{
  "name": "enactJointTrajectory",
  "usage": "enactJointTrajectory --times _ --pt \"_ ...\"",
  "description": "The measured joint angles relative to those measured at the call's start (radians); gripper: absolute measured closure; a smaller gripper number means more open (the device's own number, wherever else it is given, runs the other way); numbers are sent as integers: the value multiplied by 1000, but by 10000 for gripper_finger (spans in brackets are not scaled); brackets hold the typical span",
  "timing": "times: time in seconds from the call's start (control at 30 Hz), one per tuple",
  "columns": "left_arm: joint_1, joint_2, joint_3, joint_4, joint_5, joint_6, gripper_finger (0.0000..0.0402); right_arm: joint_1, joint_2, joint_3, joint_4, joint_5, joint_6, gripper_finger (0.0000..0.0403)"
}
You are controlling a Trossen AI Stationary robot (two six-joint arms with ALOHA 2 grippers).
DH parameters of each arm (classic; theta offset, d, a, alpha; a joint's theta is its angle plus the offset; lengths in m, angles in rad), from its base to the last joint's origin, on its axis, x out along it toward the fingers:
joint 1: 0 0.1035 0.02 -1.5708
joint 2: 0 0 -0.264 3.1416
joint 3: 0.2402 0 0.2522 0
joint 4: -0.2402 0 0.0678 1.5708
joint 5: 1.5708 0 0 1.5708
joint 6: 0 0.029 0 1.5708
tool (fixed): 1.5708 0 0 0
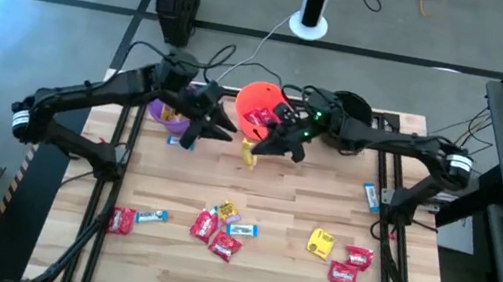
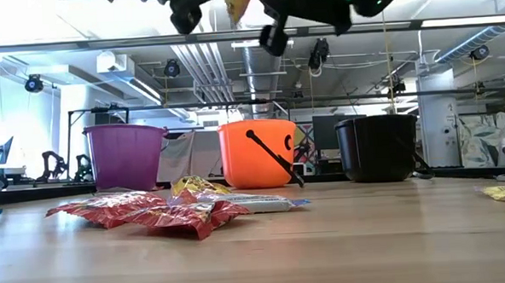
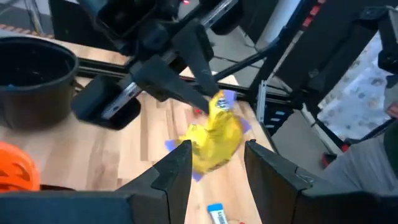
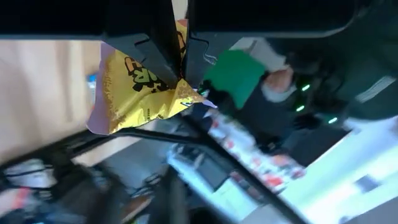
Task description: Sort candy by brand, put in halloween buckets
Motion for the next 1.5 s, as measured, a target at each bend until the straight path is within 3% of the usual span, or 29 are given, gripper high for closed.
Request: enactJointTrajectory --times 0.13,0.3,0.73,0.87,1.0,1.17,1.3,1.5 --pt "1 12 0 7 7 0 270 0 59 59 27 -90 12 394" --pt "-1 19 0 41 114 -5 270 0 124 130 26 -117 1 394" --pt "0 27 0 2 127 -12 277 -11 188 275 22 -150 -27 394" --pt "0 25 0 3 122 -5 309 -14 188 276 23 -147 -27 394" --pt "-1 20 0 3 121 18 385 -16 188 276 21 -144 -27 394" --pt "-1 18 0 0 114 18 400 -21 188 276 18 -144 2 390" --pt "5 14 0 -11 110 18 401 -33 187 276 16 -144 45 359" --pt "8 6 0 -77 78 16 402 -64 186 276 -96 -132 42 278"
